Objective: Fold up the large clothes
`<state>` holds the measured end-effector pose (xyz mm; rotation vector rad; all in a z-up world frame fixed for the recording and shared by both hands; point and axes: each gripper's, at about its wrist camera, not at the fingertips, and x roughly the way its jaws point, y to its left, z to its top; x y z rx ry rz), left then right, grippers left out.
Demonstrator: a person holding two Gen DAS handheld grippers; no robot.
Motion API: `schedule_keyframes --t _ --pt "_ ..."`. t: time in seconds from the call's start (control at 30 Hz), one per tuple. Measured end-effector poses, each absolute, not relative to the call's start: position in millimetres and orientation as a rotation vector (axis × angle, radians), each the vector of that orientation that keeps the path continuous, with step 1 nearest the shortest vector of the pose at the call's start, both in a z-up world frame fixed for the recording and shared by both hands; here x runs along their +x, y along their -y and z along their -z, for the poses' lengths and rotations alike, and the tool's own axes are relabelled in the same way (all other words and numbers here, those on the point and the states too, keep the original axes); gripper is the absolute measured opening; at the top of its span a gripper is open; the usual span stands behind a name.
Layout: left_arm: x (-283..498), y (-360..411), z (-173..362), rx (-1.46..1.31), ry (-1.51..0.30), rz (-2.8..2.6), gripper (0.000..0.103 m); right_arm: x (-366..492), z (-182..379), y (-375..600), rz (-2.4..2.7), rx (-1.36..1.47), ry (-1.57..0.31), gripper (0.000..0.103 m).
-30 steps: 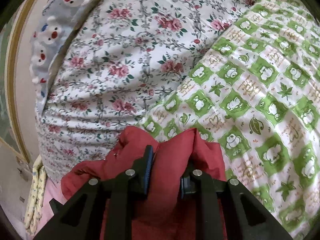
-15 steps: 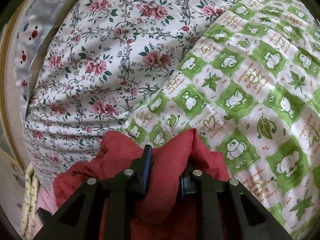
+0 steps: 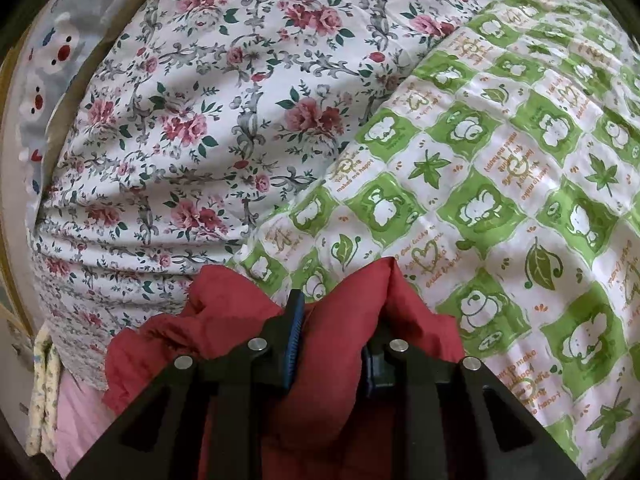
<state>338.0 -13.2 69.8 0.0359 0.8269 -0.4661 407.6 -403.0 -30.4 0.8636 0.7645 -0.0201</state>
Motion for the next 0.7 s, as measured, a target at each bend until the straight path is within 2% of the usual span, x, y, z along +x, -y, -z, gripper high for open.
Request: schedule_keyframes --t 0.07,0.17,0.23,0.37,0.5,0.7 --pt "344 34 -43 0.113 -0.87 0.424 0.046 408 26 404 0.003 0.866 -0.767 0.026" --pt "359 37 -19 0.136 -0.905 0.36 0.046 403 12 413 -0.056 0.929 -0.75 0.035" --pt "371 28 -11 0.083 -0.917 0.345 0.046 395 0 419 -0.117 0.982 -0.725 0.048" --pt "380 21 -10 0.042 -0.923 0.312 0.046 365 -36 423 -0.172 0.967 -0.642 0.054" --pt "380 21 -8 0.051 -0.924 0.291 0.046 340 -67 391 -0.222 0.735 -0.615 0.055" --pt "385 21 -10 0.035 -0.951 0.292 0.046 355 -54 271 -0.339 0.101 -0.825 0.053"
